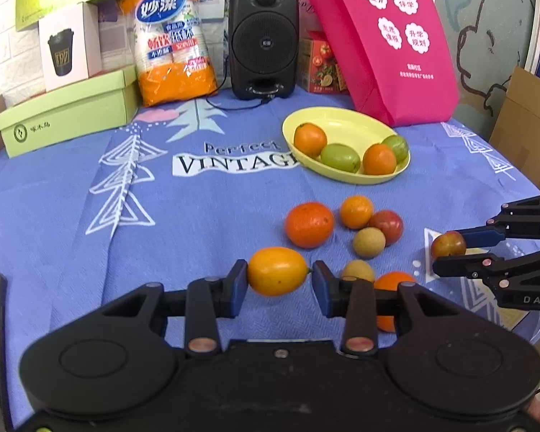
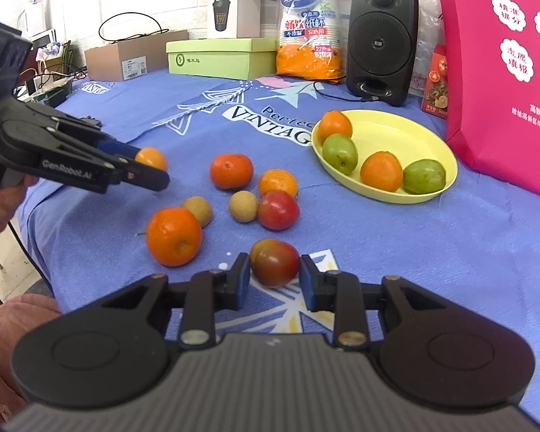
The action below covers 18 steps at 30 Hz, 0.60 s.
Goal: Organize fruits
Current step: 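Lift both fruits, carry over the yellow plate and open both tools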
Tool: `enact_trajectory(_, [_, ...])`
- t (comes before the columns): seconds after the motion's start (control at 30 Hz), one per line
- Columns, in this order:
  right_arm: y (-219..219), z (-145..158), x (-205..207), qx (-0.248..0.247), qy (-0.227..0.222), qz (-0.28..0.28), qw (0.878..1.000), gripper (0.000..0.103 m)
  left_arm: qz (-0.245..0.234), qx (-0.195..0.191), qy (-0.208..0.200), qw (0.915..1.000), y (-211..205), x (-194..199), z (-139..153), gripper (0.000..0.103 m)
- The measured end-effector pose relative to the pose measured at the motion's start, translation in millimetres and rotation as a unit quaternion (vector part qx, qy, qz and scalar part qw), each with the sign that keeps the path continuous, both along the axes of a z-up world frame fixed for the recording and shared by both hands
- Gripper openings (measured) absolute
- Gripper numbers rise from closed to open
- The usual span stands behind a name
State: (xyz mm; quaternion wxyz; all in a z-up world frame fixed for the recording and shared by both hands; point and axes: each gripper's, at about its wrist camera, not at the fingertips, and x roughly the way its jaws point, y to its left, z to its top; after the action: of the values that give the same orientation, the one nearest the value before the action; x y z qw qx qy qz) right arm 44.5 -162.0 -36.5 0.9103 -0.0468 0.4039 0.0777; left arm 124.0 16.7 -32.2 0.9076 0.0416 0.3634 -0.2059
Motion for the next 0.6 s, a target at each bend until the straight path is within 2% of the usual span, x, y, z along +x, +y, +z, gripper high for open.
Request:
enact_trajectory(0.27, [-7,11,3,-0.011,-0.016,-0.001,1.000,0.029,-0.019,-0.005,-0.012,0.9997,-8,8,13,0.038])
enact_trajectory(0.37, [-13,13,12,-0.016,-0.021,-0.008,1.000,0.029,-0.032,0.002,-0.021,0.9993,-19,23,17,0.038])
enact_trajectory(0.6, [-35,25,40,-0.024,-0.049,-0.025,0.998,0.029,-0.068,-0.010,-0.029,0.9972,-54,69,27,0.038])
